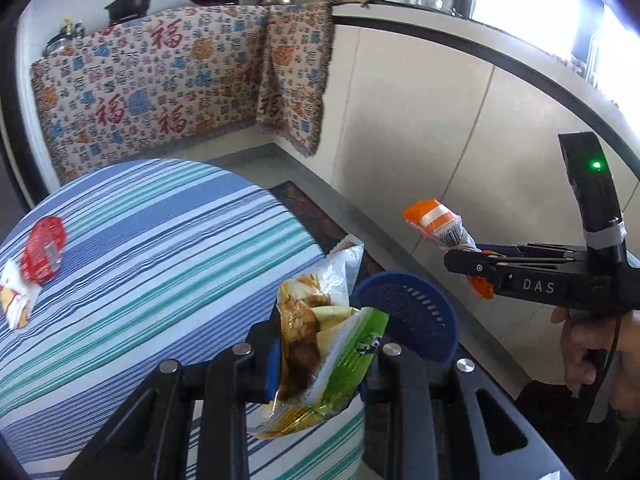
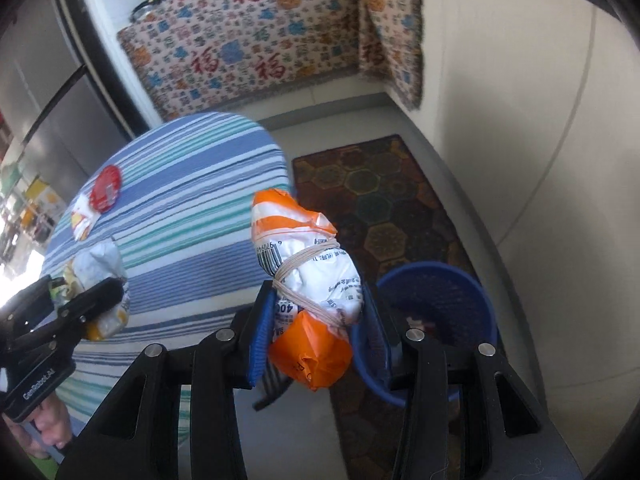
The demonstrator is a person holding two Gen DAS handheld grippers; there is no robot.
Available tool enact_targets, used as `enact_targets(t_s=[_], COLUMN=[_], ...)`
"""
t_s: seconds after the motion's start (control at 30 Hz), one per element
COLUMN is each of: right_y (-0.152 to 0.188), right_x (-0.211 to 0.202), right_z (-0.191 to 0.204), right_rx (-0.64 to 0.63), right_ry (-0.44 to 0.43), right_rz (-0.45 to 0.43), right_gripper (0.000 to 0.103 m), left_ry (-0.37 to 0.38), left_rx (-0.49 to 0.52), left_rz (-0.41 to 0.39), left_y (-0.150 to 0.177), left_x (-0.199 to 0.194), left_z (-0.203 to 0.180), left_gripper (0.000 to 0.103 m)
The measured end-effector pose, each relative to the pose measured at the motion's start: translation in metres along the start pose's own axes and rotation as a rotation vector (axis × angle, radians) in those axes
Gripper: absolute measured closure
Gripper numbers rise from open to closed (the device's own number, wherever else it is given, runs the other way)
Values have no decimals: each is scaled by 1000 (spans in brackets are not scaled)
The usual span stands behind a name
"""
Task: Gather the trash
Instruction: 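Carry wrapper and chip bag to the blue wastebasket and open both tools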
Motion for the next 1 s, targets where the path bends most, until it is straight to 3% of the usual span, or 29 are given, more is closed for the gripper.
enact_targets(t_s=[0.13, 0.33, 0.67, 0.7, 0.73, 0.77, 0.8, 1.0], right_y=[6, 13, 23, 25, 27, 27, 27, 24], right_x=[15, 44, 82, 84, 88, 91, 92, 72], right_z=[-62, -120, -162, -166, -170, -172, -174, -183], right_rx=[118, 237, 315, 326, 335, 338, 339, 353], right_ry=[43, 59, 57, 53, 48, 45, 39, 70], right_rz=[48, 98, 120, 124, 127, 125, 115, 32], right_gripper=[59, 59, 59, 56, 56, 50, 40, 38], left_ry=[87, 175, 180, 182, 186, 190, 194, 180], left_rx=[19, 17, 52, 53, 49, 41, 27, 16], left_rz=[54, 118, 191, 193, 198, 204, 207, 161], left_y=[-10, -21, -27, -28, -30, -28, -29, -38], left_x=[47, 114, 187, 195, 203, 207, 212, 199], left_z=[-33, -61, -83, -84, -84, -85, -84, -82], left_gripper=[75, 75, 74, 72, 63, 56, 41, 40])
Point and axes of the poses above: each gripper's, at about its wrist camera, not at the fingertips, and x roughly the way its jaws point, z to its left, y to its underside, the point moved 1 cm from there along x, roughly the way its jaws point, and after that the axes turned 7 degrees about y, right-handed, at the moved point
